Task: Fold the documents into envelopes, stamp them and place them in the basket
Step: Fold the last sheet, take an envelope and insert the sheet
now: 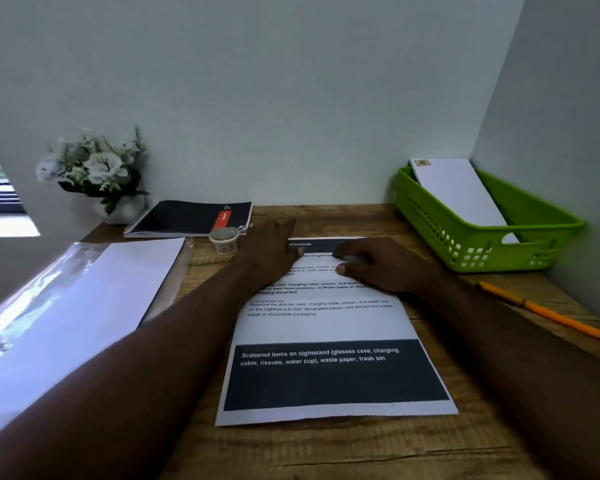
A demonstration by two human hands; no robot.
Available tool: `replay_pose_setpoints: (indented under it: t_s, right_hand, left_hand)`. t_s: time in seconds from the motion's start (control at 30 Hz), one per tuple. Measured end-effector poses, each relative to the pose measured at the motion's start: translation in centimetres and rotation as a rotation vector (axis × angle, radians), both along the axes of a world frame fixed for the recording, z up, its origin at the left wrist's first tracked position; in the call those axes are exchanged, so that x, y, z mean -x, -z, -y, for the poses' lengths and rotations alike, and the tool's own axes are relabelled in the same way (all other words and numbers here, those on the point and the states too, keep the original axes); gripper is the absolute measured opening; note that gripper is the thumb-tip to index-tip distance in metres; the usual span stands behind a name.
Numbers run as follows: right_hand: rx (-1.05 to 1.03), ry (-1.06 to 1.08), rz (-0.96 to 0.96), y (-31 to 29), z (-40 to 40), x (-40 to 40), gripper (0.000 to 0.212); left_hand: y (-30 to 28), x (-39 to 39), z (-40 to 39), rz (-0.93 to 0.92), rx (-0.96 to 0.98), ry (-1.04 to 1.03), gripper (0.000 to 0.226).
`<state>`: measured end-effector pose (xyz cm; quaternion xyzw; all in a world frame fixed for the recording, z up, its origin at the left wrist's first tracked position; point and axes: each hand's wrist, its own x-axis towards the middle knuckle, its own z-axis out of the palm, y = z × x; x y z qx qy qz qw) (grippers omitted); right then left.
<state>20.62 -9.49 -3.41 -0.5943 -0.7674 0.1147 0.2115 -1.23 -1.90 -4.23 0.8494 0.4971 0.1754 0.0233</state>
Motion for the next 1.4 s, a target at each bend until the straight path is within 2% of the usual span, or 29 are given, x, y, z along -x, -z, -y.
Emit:
replay_pose_setpoints:
  t_s: [0.17, 0.3, 0.4, 0.47, 0.53, 0.57, 0.67, 0.73, 0.83, 0.97, 1.03, 1.1, 1.2, 1.3, 1.4]
  right_hand:
    - [-0.049, -0.055, 0.016, 0.0, -0.3, -0.2, 0.036]
    - [-0.034, -0.061, -0.047, -0.1, -0.3, -0.3, 0.037]
    - [-0.086, -0.046, -0.1, -0.1, -0.3, -0.2, 0.058]
    - [-0.178, 0.007, 0.028, -0.2, -0.5, -0.2, 0.079]
    - [-0.3, 0.084, 0.144, -0.4, -0.6, -0.2, 0.083]
    - [-0.404, 0.117, 0.149, -0.6, -0.6, -0.2, 0.075]
    - [-0.886, 0.16, 0.116, -1.4, -0.6, -0.4, 0.034]
    - [-1.012, 0.149, 0.111, -1.8, -0.7, -0.7, 0.018]
    - [-0.953, 0.093, 0.143, -1.6, -0.8, -0.9, 0.01]
    - [-0.693, -0.068, 0.106, -1.8, -0.8, -0.8, 0.011]
    - [-0.548, -0.145, 0.08, -2.0, -0.5, -0.7, 0.014]
    - [-0.367, -0.167, 0.058, -1.8, -0.1, -0.5, 0.011]
    - [-0.116, -0.164, 0.027, -1.6, 0.5, -0.4, 0.005]
    - [-0.088, -0.129, -0.087, -1.4, 0.5, -0.4, 0.009]
    - [-0.142, -0.091, -0.029, -0.7, 0.0, 0.1, 0.009]
  left_hand:
    - [0.0, -0.1, -0.6, -0.047, -0.011, -0.014, 0.062]
    - [-0.2, -0.1, -0.3, 0.007, -0.061, -0.058, 0.055]
    - [-0.7, -0.1, -0.1, 0.101, -0.192, -0.036, 0.04]
    - [-1.2, -0.3, 0.4, 0.227, -0.297, 0.035, 0.025]
    - [-1.6, -0.6, 1.0, 0.312, -0.451, 0.093, 0.019]
    - [-1.8, -0.8, 1.4, 0.336, -0.532, 0.108, 0.018]
    - [-2.3, -1.3, 2.7, 0.375, -0.679, 0.133, 0.016]
    - [-2.4, -1.4, 3.4, 0.363, -0.704, 0.141, 0.014]
    - [-2.3, -1.4, 3.8, 0.292, -0.678, 0.151, 0.017]
    - [-2.4, -1.0, 4.3, 0.275, -0.517, 0.198, 0.033]
    - [-2.8, -1.0, 4.8, 0.196, -0.426, 0.179, 0.039]
    - [-2.8, -1.0, 4.8, 0.074, -0.306, 0.169, 0.037]
    - [-2.5, -1.4, 4.9, -0.077, -0.167, 0.123, 0.023]
    - [-2.2, -2.1, 5.2, -0.165, -0.154, 0.068, 0.026]
    - [-2.2, -2.9, 5.3, -0.267, -0.142, 0.015, 0.03]
